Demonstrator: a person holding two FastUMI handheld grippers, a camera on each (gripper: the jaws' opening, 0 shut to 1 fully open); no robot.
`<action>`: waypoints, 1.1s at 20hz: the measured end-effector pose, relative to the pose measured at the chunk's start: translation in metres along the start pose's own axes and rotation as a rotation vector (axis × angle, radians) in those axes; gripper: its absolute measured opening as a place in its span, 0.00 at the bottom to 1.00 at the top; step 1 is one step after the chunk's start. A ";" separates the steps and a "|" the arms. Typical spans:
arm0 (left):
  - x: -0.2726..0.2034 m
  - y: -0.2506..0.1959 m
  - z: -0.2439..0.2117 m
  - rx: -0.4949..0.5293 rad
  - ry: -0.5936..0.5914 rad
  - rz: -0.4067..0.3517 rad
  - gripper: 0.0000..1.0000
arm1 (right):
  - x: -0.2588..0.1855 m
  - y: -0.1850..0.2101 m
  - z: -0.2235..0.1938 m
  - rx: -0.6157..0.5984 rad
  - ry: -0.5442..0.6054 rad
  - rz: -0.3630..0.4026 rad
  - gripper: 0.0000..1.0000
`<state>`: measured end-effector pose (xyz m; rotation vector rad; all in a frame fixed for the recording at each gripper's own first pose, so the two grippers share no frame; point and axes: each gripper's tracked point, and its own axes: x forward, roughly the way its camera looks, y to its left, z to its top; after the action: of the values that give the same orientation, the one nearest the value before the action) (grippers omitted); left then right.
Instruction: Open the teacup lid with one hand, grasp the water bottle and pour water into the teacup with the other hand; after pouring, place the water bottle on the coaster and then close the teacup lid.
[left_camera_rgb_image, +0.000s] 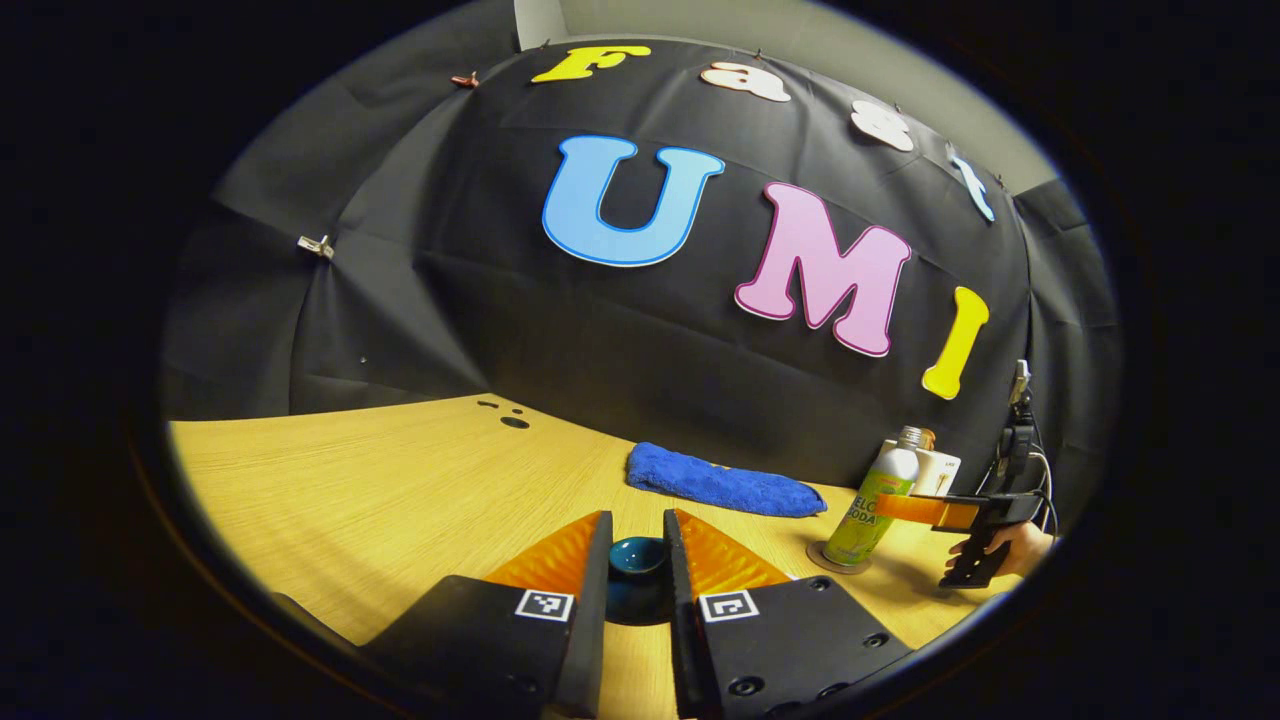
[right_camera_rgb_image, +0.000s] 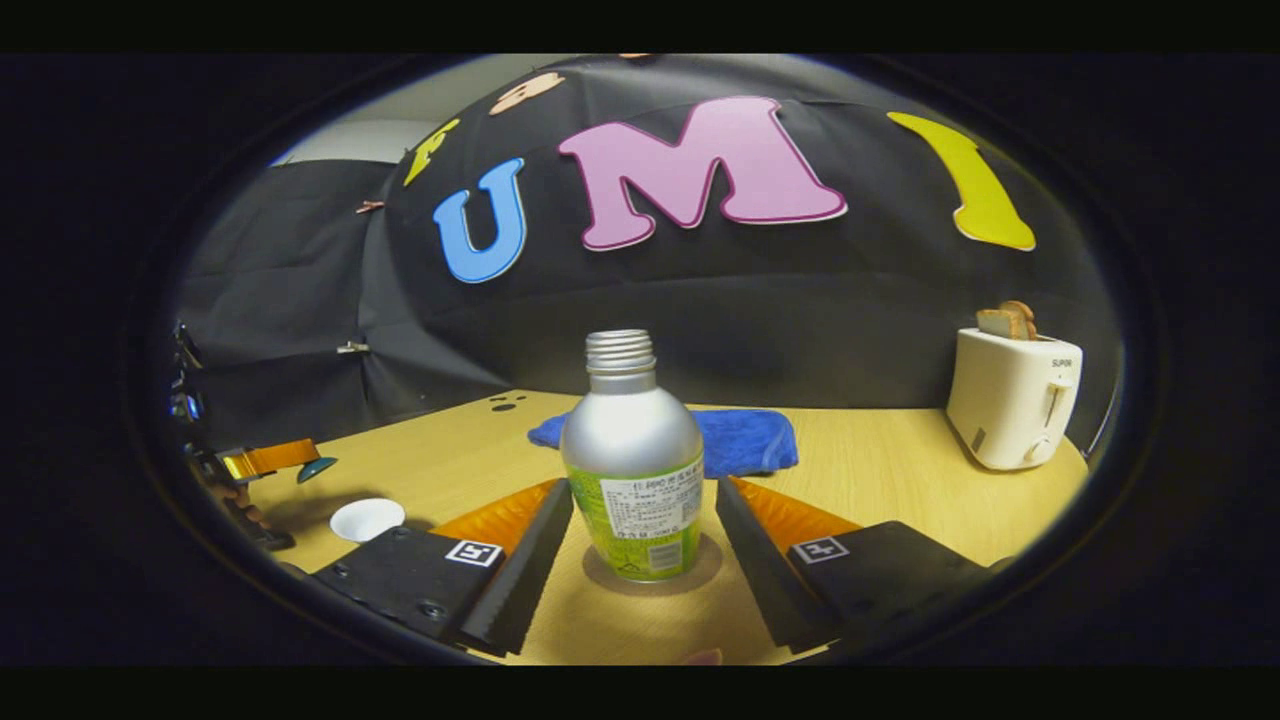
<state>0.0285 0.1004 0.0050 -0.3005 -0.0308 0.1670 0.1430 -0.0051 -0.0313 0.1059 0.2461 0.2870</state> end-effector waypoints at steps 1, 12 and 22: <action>0.001 -0.001 0.000 0.003 0.001 -0.003 0.32 | -0.009 -0.004 0.003 0.012 -0.013 -0.009 0.89; 0.003 -0.036 -0.007 0.041 0.012 -0.077 0.34 | -0.090 0.019 -0.002 0.052 -0.053 -0.026 0.93; 0.009 -0.080 -0.024 0.135 0.050 -0.168 0.32 | -0.105 0.064 -0.028 -0.103 -0.078 -0.034 0.92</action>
<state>0.0518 0.0196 0.0059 -0.1666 0.0046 -0.0055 0.0217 0.0269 -0.0258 0.0114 0.1552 0.2608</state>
